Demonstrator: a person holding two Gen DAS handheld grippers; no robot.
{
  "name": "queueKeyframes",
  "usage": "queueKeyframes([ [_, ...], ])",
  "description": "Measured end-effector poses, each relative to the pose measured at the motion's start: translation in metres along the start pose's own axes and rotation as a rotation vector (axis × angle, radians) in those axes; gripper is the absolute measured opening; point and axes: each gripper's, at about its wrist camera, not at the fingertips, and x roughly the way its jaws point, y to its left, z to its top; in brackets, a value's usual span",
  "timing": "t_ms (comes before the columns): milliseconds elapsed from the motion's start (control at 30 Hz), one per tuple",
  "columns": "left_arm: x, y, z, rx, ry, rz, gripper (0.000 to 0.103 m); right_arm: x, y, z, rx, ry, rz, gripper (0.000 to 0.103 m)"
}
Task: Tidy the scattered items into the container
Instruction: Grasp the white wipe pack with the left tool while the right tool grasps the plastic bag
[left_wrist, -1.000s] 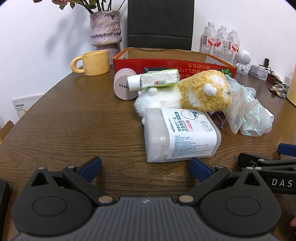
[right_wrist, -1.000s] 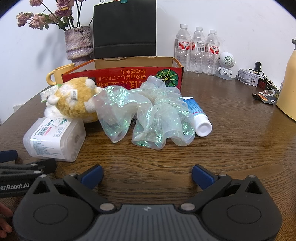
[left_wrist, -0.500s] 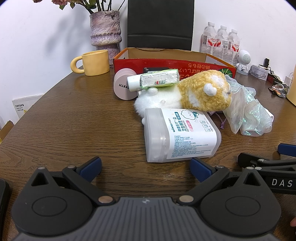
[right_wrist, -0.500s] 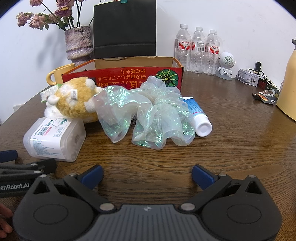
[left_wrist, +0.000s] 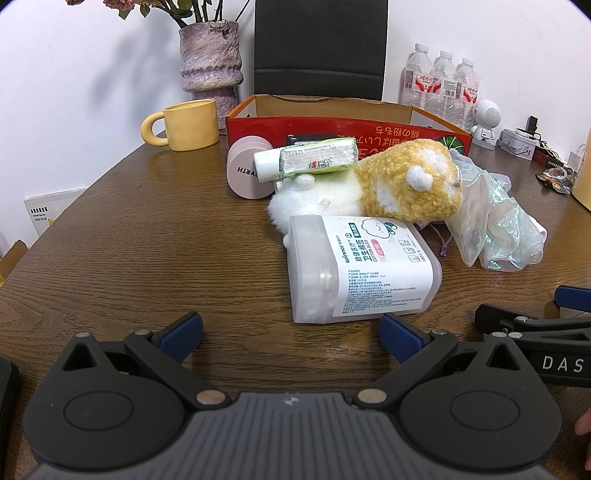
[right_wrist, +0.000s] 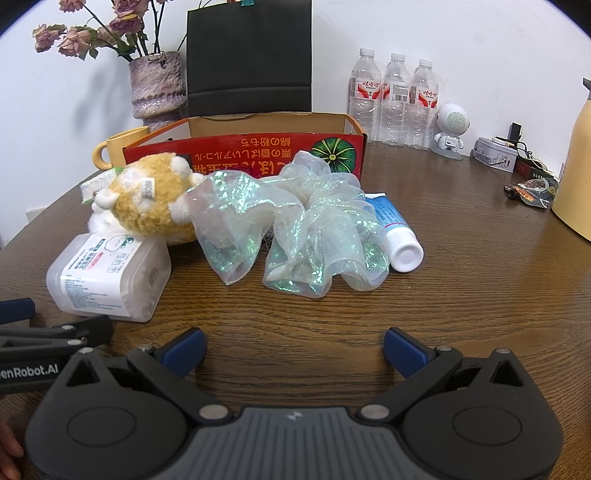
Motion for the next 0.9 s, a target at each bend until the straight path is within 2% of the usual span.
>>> queueKeyframes([
  [433, -0.003, 0.002, -0.001, -0.008, -0.015, -0.013, 0.103, 0.001, -0.001, 0.001, -0.019, 0.000, 0.020, 0.103],
  [467, -0.005, 0.003, -0.001, -0.019, -0.028, -0.030, 0.103, 0.001, -0.002, 0.001, -0.028, 0.002, 0.026, 0.103],
  [533, -0.011, 0.007, 0.000, -0.054, -0.072, -0.114, 0.103, 0.001, -0.003, 0.003, -0.036, -0.001, 0.035, 0.103],
  [600, -0.016, 0.009, 0.005, -0.075, -0.113, -0.179, 0.103, -0.001, -0.005, 0.006, -0.046, -0.014, 0.042, 0.099],
  [667, -0.017, 0.009, 0.013, -0.085, -0.147, -0.195, 0.103, -0.006, -0.005, 0.011, -0.074, -0.055, 0.043, 0.097],
  [767, -0.008, 0.008, 0.025, -0.095, -0.143, -0.172, 0.103, -0.015, -0.005, 0.024, -0.125, -0.111, 0.044, 0.097],
  [900, 0.010, 0.010, 0.033, -0.148, -0.084, -0.195, 0.103, -0.001, -0.003, 0.042, -0.225, -0.142, 0.052, 0.096],
])
